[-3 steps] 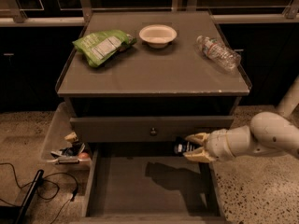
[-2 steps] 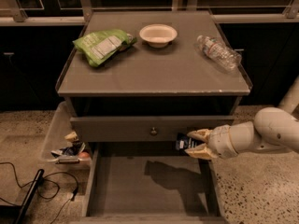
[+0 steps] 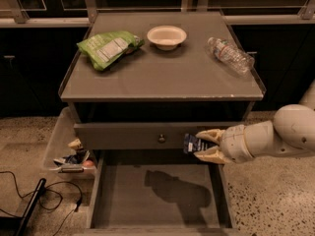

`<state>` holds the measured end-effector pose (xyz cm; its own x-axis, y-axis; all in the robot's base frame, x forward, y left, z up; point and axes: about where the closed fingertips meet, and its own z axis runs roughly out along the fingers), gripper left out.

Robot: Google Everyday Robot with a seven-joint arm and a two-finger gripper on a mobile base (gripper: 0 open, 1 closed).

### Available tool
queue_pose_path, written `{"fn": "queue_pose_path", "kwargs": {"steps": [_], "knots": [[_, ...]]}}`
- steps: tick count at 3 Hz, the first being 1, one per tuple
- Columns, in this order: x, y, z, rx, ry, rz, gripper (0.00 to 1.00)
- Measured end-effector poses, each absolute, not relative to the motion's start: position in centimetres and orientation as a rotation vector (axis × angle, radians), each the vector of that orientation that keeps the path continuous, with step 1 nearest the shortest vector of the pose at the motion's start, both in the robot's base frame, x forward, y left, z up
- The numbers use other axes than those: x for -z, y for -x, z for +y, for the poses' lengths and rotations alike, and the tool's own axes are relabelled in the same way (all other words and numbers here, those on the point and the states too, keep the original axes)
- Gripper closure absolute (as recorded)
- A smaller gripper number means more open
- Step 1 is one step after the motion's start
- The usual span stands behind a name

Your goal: Pick rxbar blueberry from middle drawer and place on counter

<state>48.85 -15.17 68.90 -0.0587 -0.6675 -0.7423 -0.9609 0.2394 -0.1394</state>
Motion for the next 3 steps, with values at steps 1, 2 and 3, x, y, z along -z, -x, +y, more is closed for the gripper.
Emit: {"fn": "queue_pose_path", "kwargs": {"steps": [1,2,3], "knots": [[-77.1,-46.0,-12.1,-0.373,1.626,1.683,1.0],[-86.7,-44.0,-8.6,-0.205,1.778,1.519,1.0],[-86.7,-44.0,-8.6,-0.205,1.778,1.519,1.0]]}}
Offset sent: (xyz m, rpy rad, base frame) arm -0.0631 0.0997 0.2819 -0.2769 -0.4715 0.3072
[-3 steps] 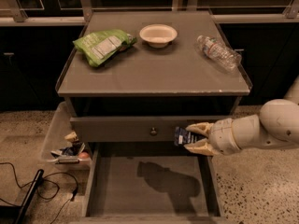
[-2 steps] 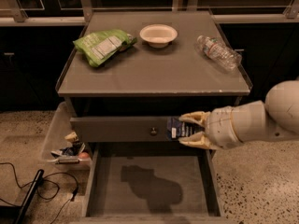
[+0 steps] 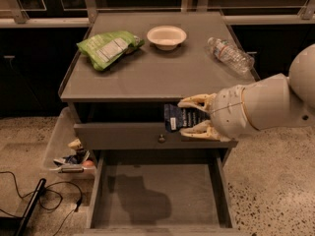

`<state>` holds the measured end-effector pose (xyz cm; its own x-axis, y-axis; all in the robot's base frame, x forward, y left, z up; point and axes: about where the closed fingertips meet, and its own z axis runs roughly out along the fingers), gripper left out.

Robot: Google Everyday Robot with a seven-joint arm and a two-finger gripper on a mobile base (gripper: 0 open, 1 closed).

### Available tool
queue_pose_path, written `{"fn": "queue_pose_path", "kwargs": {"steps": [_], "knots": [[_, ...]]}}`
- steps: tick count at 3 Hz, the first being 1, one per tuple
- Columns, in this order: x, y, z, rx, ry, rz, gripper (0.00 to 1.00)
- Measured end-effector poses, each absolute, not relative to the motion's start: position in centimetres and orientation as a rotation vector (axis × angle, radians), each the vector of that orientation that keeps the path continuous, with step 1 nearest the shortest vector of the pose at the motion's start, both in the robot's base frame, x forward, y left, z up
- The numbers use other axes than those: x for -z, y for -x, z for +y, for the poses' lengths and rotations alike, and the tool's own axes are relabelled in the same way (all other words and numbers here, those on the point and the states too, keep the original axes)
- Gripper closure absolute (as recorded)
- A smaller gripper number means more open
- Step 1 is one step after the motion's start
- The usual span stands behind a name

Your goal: Pick rxbar blueberry from middle drawer and place on counter

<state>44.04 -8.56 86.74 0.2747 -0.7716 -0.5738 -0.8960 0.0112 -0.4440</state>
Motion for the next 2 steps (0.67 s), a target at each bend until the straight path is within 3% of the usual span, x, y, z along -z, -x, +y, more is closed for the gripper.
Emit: {"fn": "queue_pose_path", "kwargs": {"steps": [2], "knots": [[-87.2,-50.8,-8.5,-0.17,1.829,1.474,1.0]]}}
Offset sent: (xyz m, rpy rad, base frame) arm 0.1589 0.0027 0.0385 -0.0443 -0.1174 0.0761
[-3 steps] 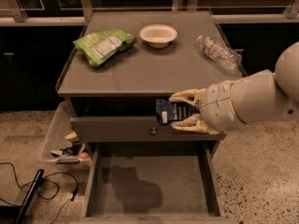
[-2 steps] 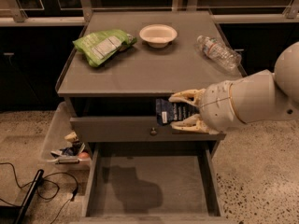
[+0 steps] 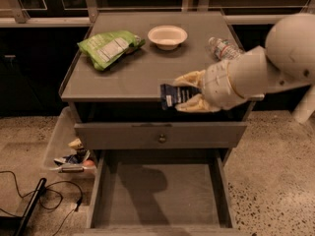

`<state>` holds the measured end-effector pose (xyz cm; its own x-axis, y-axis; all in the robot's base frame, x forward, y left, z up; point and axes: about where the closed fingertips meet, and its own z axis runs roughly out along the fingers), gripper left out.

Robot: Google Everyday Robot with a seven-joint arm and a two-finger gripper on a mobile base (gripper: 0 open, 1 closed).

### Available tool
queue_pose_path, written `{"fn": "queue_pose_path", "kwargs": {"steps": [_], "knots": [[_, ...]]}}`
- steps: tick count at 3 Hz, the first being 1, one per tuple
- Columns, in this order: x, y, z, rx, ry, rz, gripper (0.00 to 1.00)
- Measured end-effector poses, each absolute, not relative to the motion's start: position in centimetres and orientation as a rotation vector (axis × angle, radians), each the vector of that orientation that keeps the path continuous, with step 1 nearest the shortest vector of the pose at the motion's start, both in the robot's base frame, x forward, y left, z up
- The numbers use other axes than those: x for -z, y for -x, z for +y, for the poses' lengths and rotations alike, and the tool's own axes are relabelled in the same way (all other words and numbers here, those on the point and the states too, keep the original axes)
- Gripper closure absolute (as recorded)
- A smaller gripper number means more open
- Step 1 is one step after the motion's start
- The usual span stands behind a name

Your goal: Pick rxbar blueberry from middle drawer and place on counter

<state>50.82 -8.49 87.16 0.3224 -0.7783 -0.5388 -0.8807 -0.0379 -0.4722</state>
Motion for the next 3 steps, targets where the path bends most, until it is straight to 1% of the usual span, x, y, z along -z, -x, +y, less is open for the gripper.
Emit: {"fn": "queue_pose_path", "kwargs": {"steps": [2,3], "knots": [[-89.5,-62.4,-7.7,-0.194,1.833,1.413,1.0],[-89.8,-66.4,-9.9,-0.216,1.744,1.465,1.0]]}}
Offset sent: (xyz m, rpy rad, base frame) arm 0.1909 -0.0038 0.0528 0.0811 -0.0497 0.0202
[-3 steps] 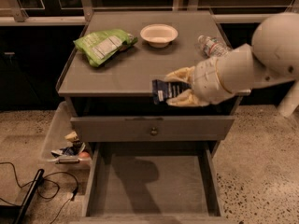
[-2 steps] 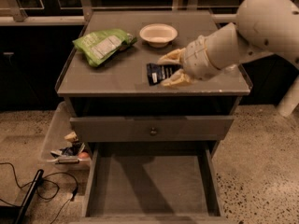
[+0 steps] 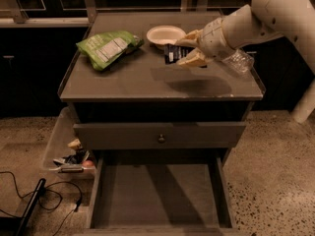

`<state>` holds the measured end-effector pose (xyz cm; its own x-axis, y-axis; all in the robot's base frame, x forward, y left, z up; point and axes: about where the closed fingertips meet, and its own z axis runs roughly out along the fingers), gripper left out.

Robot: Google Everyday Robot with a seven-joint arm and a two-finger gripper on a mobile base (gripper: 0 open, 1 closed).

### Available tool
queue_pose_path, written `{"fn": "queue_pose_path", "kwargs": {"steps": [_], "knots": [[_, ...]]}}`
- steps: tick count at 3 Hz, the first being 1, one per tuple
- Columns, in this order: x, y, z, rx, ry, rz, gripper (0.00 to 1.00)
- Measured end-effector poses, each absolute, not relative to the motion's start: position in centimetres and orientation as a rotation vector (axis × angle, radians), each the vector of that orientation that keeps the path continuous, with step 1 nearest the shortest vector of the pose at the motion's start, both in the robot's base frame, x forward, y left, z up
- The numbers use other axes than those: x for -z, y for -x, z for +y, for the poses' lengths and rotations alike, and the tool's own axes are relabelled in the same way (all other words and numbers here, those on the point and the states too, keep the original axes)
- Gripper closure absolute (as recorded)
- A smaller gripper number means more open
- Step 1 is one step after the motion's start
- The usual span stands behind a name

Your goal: Pick rxbar blueberry from middle drawer and place on counter

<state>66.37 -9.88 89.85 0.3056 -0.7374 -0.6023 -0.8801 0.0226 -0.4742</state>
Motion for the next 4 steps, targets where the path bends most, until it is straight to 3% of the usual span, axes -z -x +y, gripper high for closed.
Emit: {"fn": "queue_pose_path", "kwargs": {"steps": [2,3,4], "knots": [[-87.8,-68.8,-12.5,-0.283,1.618,1.714,1.0],[-84.5,-68.5,-10.9,-0.356,1.664,1.8,1.0],[-84.4,-68.4,-10.7,-0.363,1.668,1.805,0.82]]}}
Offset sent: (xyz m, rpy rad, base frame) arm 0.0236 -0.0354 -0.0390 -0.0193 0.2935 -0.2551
